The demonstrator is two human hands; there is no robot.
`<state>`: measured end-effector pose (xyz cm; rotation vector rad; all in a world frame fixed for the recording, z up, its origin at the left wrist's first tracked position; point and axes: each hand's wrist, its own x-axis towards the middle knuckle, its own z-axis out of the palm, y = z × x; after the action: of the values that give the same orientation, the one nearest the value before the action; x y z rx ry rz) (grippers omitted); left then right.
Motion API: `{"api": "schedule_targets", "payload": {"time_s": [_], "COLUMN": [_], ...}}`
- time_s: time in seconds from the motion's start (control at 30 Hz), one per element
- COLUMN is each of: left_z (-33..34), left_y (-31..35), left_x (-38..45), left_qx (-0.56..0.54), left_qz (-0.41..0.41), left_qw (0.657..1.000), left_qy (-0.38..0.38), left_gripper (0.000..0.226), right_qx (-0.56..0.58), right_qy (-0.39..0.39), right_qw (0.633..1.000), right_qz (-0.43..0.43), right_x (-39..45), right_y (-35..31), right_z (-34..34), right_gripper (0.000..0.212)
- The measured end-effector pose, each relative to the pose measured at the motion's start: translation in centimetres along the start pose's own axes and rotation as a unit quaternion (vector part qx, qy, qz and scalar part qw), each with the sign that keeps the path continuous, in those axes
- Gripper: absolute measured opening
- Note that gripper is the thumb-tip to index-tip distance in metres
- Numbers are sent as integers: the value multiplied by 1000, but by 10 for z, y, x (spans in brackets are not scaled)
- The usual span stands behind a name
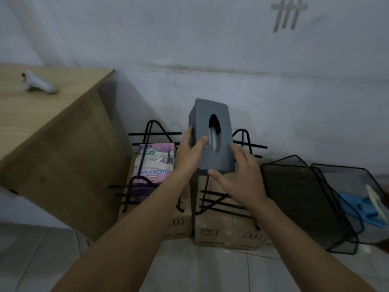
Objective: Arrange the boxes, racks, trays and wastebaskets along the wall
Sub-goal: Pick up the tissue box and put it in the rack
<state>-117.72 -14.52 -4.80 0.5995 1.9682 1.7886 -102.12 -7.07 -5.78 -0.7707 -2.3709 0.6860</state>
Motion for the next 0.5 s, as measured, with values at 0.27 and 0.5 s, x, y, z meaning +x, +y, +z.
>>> {"api": "schedule_targets", "payload": {"time_s": [0.27,0.5], "left_z": [28,17], "left_y": [-106,-154], "left_x": [21,21], "left_qx": [67,-21], "left_qz": [76,31], "left_qw": [994,999], "left_qy": [41,-7], "left_gripper": [80,52], "right_qx": [52,110], "right_qy": [135,251], "right_qw": [988,961], "right_qz": [47,37], "right_x": [-27,-53], "right_y": [77,85], "right_z": [69,92], "right_gripper": [66,57]}}
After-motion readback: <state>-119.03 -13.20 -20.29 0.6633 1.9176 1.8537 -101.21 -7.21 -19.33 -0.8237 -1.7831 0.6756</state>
